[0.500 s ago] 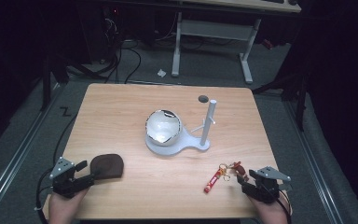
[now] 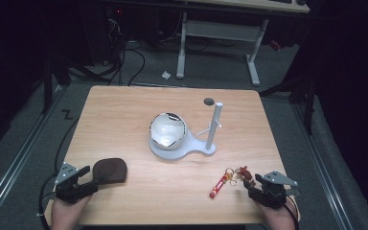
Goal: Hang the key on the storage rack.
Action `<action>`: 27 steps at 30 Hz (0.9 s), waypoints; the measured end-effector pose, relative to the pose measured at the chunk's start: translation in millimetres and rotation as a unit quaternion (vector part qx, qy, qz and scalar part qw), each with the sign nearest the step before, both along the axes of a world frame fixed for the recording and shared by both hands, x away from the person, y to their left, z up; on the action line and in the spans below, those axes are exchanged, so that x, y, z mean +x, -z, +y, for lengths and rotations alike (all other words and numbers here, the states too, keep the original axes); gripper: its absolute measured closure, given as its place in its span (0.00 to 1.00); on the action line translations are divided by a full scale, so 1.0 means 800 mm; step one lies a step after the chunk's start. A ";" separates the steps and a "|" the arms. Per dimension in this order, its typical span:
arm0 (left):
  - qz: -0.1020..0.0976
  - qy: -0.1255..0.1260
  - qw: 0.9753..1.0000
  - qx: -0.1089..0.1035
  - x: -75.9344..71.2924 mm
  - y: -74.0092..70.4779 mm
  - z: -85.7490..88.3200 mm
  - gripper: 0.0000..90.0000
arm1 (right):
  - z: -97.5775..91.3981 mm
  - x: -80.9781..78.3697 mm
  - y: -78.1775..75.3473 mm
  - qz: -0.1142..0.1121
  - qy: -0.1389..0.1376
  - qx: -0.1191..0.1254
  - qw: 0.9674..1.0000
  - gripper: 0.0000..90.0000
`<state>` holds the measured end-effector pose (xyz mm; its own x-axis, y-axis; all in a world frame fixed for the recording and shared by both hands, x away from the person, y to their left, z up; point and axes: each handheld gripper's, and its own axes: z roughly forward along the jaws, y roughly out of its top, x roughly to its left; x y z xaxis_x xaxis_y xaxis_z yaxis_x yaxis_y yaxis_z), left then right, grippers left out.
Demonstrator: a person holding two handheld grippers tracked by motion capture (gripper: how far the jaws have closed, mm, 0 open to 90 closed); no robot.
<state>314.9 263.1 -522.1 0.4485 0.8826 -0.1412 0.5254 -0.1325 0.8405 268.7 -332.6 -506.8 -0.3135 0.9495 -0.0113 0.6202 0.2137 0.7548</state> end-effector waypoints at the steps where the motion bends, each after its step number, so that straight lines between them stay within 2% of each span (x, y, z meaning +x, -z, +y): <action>1: 0.000 0.000 1.000 0.000 0.000 0.000 0.000 0.31 | 0.000 0.000 0.000 0.000 0.000 0.000 1.000 0.50; 5: 0.006 0.004 1.000 -0.003 0.003 -0.001 -0.001 0.26 | 0.000 0.001 0.001 -0.001 0.005 -0.001 1.000 0.53; 8: -0.006 0.002 1.000 0.004 0.001 -0.003 0.000 0.29 | 0.000 0.002 -0.002 0.006 0.008 -0.005 1.000 0.54; 12: -0.015 0.005 1.000 -0.004 0.000 -0.005 0.006 0.28 | 0.000 0.003 -0.007 0.015 0.008 -0.012 1.000 0.53; 14: -0.011 0.009 1.000 -0.011 0.002 -0.005 0.008 0.28 | 0.001 0.005 -0.011 0.031 0.008 -0.015 0.999 0.52; 15: -0.011 0.009 1.000 -0.011 0.002 -0.005 0.008 0.28 | 0.001 0.005 -0.011 0.031 0.008 -0.015 0.999 0.52; 18: -0.005 0.022 0.999 -0.023 0.003 -0.006 0.007 0.27 | 0.002 0.008 -0.016 0.054 0.002 -0.032 0.998 0.51; 20: -0.009 0.026 0.999 -0.022 0.003 -0.007 0.005 0.27 | 0.002 0.009 -0.018 0.058 0.000 -0.035 0.998 0.51; 22: -0.012 0.030 0.999 -0.016 0.002 -0.008 0.001 0.27 | 0.003 0.014 -0.024 0.080 -0.006 -0.046 0.996 0.51; 23: -0.012 0.032 0.999 -0.015 0.002 -0.008 0.000 0.27 | 0.003 0.014 -0.024 0.080 -0.006 -0.046 0.996 0.51; 24: -0.012 0.034 0.999 -0.010 0.003 -0.008 -0.001 0.27 | 0.004 0.016 -0.027 0.091 -0.011 -0.060 0.994 0.50; 27: -0.009 0.036 0.999 -0.011 0.002 -0.007 -0.001 0.27 | 0.005 0.019 -0.030 0.101 -0.019 -0.070 0.992 0.50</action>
<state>316.8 262.1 -516.7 0.5134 0.8446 -0.1519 0.5000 -0.1506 0.8528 283.9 -328.5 -483.0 -0.3581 0.9306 -0.0757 0.7449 0.3336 0.5777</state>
